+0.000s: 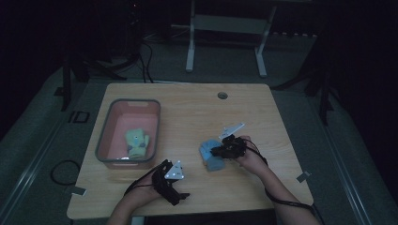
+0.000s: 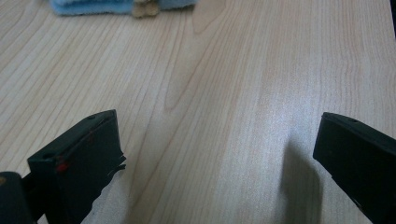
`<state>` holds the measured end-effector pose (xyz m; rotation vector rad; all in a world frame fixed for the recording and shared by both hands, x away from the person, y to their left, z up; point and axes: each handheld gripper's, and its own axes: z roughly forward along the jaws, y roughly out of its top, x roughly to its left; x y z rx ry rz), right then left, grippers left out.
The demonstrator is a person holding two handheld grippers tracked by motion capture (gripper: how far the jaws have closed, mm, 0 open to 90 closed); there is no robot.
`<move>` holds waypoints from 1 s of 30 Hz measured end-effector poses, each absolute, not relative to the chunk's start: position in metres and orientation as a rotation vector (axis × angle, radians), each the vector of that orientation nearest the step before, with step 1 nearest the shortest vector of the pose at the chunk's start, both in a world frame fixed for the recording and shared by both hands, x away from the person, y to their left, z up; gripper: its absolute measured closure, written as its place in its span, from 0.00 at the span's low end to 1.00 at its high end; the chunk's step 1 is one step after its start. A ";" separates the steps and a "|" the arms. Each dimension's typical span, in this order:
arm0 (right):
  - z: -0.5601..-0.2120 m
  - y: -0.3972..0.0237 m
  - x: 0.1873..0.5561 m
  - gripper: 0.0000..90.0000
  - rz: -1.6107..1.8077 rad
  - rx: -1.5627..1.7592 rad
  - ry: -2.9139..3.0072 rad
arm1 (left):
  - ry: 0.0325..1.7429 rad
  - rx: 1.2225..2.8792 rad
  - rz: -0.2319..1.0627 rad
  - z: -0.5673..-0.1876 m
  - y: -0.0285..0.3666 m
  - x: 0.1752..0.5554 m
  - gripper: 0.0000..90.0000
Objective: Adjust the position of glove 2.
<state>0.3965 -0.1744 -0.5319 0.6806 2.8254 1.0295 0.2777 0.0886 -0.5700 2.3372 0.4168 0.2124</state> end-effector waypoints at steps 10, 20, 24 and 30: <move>-0.529 -0.175 0.390 0.57 1.036 0.656 2.804 | 0.444 2.314 0.213 -0.568 0.088 0.278 0.01; -0.517 -0.196 0.385 0.17 1.149 0.675 2.751 | 0.449 2.315 0.287 -0.561 0.080 0.276 0.03; -0.518 -0.202 0.384 0.20 1.120 0.661 2.757 | 0.486 2.277 0.315 -0.555 0.075 0.274 0.05; -0.517 -0.208 0.381 0.17 1.082 0.653 2.691 | 0.536 2.279 0.336 -0.551 0.070 0.276 0.05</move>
